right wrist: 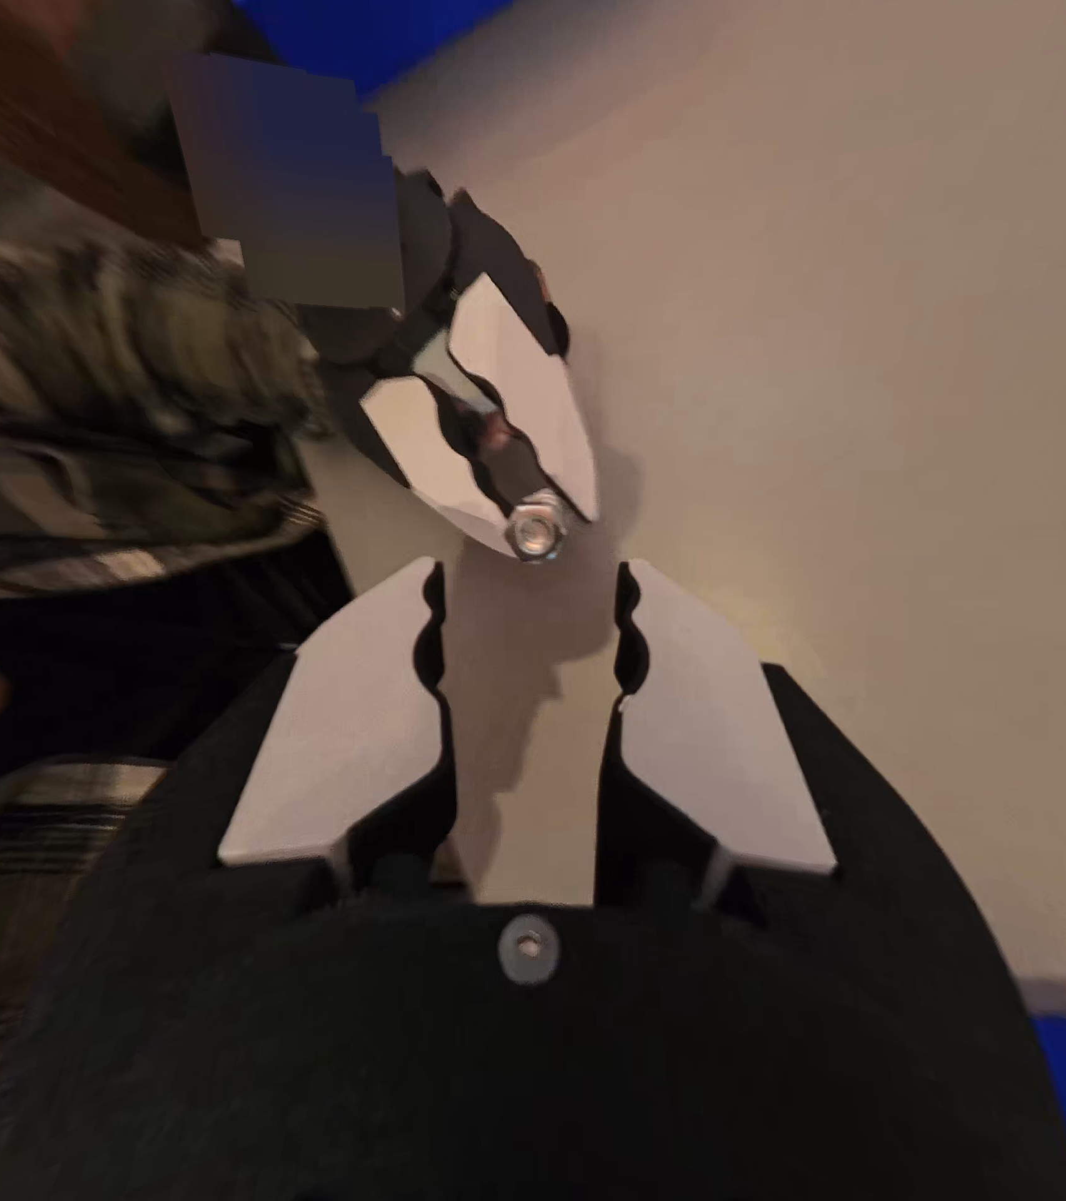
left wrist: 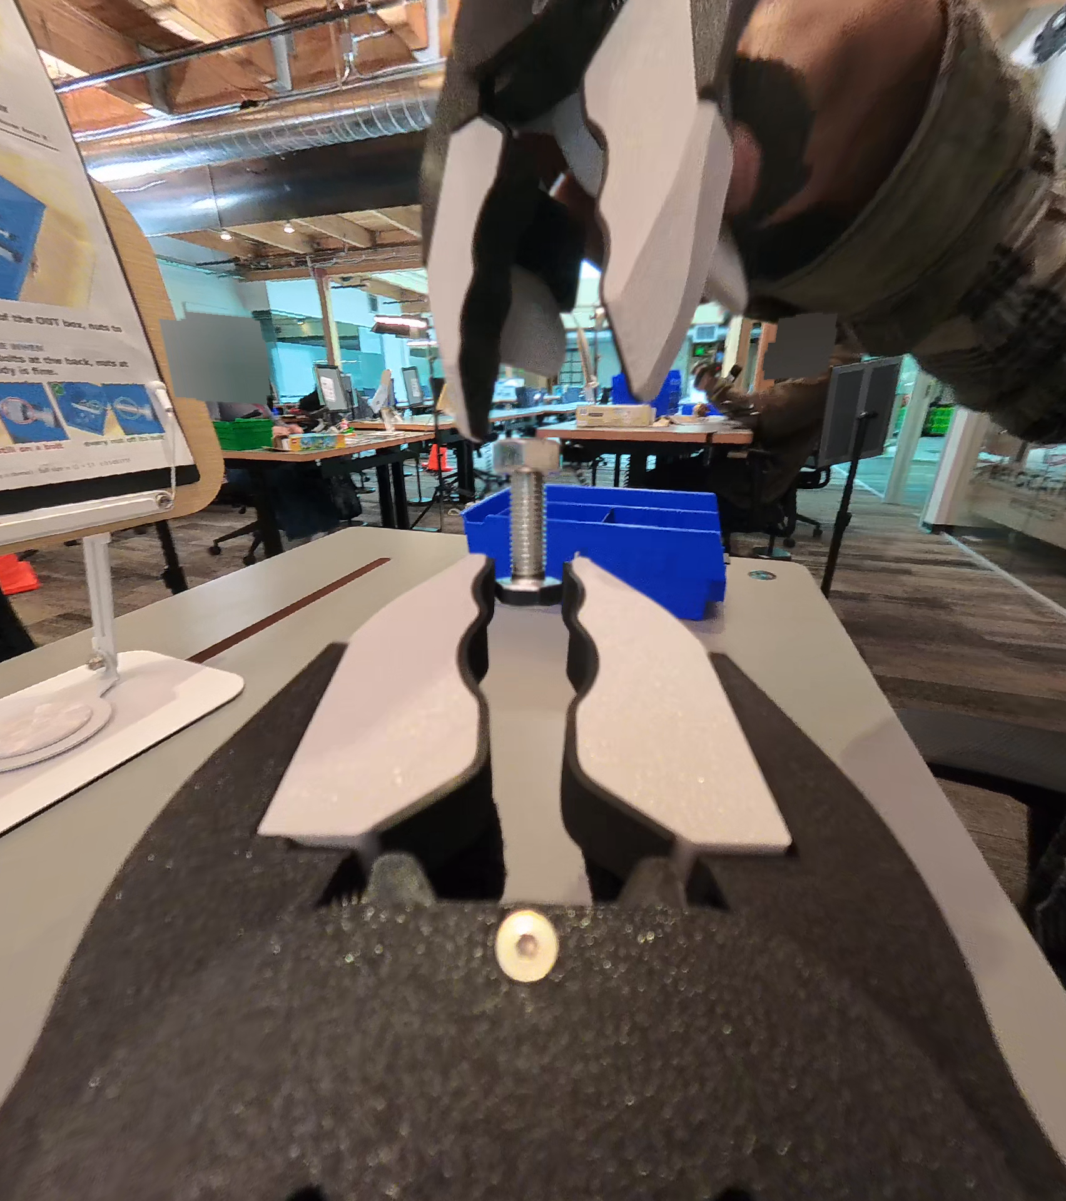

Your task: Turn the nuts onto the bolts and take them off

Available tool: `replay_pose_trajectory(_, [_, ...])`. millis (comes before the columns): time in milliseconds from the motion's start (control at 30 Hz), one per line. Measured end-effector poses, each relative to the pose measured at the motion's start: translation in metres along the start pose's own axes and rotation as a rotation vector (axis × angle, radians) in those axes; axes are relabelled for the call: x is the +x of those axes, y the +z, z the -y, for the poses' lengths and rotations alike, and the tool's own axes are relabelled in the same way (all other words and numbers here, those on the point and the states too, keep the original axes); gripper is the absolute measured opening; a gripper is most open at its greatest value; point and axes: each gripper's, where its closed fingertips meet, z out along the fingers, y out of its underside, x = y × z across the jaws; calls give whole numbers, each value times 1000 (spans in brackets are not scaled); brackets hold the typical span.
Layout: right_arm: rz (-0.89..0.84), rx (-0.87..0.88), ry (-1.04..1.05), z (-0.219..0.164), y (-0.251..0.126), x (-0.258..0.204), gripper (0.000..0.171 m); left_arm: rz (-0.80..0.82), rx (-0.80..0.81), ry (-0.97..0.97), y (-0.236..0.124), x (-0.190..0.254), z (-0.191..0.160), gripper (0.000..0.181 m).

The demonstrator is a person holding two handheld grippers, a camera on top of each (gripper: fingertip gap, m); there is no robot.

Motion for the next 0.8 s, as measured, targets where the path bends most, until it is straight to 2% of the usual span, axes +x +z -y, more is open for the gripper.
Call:
replay_pose_trajectory(167, [213, 63, 222, 5, 8, -3, 44, 74, -51, 59, 1, -6, -6, 19])
replay_pose_trajectory(367, [176, 13, 260, -1, 17, 7, 36, 121, -76, 86, 0, -10, -9, 19])
replay_pose_trajectory(433, [176, -7, 245, -2, 20, 6, 24, 117, -71, 83, -1, -10, -8, 19])
replay_pose_trajectory(467, [175, -11, 234, -2, 21, 6, 18, 113, -71, 84, -1, -9, -8, 19])
replay_pose_trajectory(567, [146, -42, 160, -3, 20, 7, 18, 94, -70, 71, 0, -8, -9, 19])
replay_pose_trajectory(800, [29, -179, -222, -15, 18, 7, 17, -2, -65, 18, 4, 2, -11, 19])
